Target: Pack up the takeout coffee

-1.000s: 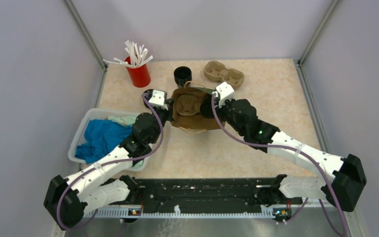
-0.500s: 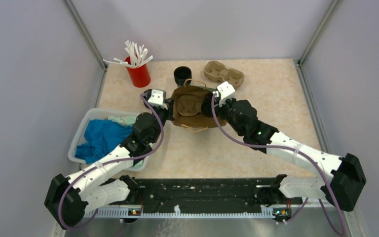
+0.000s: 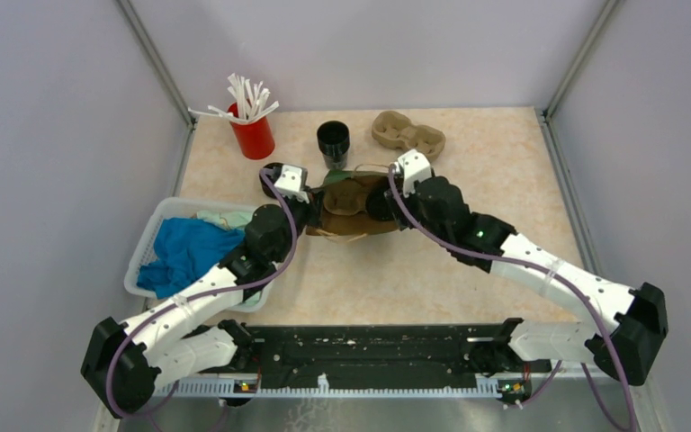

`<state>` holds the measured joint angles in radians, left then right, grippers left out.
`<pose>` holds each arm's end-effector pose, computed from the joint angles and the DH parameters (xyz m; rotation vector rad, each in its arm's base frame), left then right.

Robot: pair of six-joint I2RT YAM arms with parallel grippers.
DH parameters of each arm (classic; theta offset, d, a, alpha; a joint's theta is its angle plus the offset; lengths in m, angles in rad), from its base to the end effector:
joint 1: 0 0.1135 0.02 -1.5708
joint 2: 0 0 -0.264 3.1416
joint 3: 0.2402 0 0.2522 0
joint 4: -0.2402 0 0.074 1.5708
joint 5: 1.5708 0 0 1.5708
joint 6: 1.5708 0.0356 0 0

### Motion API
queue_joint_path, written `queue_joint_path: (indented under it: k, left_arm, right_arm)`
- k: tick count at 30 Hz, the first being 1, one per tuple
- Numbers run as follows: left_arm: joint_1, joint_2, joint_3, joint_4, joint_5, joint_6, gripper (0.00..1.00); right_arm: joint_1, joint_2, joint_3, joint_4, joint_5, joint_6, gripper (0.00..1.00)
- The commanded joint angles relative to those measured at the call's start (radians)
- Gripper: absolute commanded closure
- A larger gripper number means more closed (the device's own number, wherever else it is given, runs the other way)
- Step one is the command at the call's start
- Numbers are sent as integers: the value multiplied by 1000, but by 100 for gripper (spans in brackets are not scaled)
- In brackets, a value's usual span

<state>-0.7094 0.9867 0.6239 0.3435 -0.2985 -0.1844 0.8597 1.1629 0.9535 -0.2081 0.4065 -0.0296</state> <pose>0.1834 -0.1437 0.3008 0.1862 1.5973 -0.4587 0.1836 0.1915 0.3203 -0.5990 1.8611 0.1427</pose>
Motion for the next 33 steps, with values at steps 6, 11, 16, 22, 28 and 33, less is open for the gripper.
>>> queue_joint_path:
  k: [6, 11, 16, 22, 28, 33]
  left_arm:
    - [0, 0, 22, -88, 57, -32, 100]
    - [1, -12, 43, -138, 69, -56, 100]
    - [1, -26, 75, -199, 61, -106, 100]
    - [1, -33, 118, -254, 54, -220, 100]
    - [1, -41, 121, -259, 86, -319, 100]
    - [0, -42, 133, -256, 86, -343, 100]
  right_arm:
    - [3, -167, 240, -528, -291, 190, 24]
    - [23, -209, 296, -495, -617, 147, 21]
    - [67, -82, 315, -352, -685, 96, 36]
    - [131, 127, 379, -305, -475, 152, 51]
    - [159, 198, 298, -157, -75, 238, 54]
    - [163, 286, 293, -122, 127, 192, 53]
